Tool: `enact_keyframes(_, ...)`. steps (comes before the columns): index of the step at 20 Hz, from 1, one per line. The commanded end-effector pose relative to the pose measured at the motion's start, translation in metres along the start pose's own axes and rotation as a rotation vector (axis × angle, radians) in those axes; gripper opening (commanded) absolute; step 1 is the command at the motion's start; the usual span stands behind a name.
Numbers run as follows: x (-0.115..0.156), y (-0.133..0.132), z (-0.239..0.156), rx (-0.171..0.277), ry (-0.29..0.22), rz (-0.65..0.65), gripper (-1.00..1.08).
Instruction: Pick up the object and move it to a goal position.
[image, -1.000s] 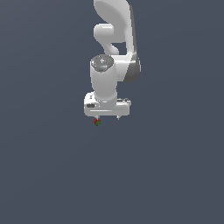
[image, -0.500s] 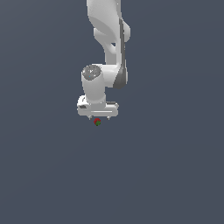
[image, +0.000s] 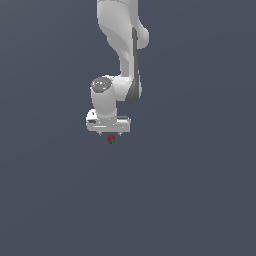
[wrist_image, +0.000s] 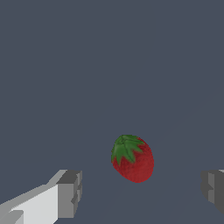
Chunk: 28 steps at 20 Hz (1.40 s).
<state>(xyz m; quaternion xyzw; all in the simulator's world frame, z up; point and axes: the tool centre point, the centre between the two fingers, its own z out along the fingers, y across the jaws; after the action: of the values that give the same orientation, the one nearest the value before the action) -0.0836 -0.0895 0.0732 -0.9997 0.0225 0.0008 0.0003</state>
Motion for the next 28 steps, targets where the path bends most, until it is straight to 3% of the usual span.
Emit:
enact_keyframes(1, 0.0, 0.0, 0.0, 0.0, 0.001, 0.0, 1.0)
enact_keyframes(19, -0.001, 0.001, 0.051, 0.0, 0.001, 0.0, 1.0)
enact_keyframes(20, -0.001, 0.001, 0.051, 0.0, 0.001, 0.0, -1.0)
enact_keyframes(28, -0.001, 0.001, 0.051, 0.0, 0.001, 0.0, -1.0)
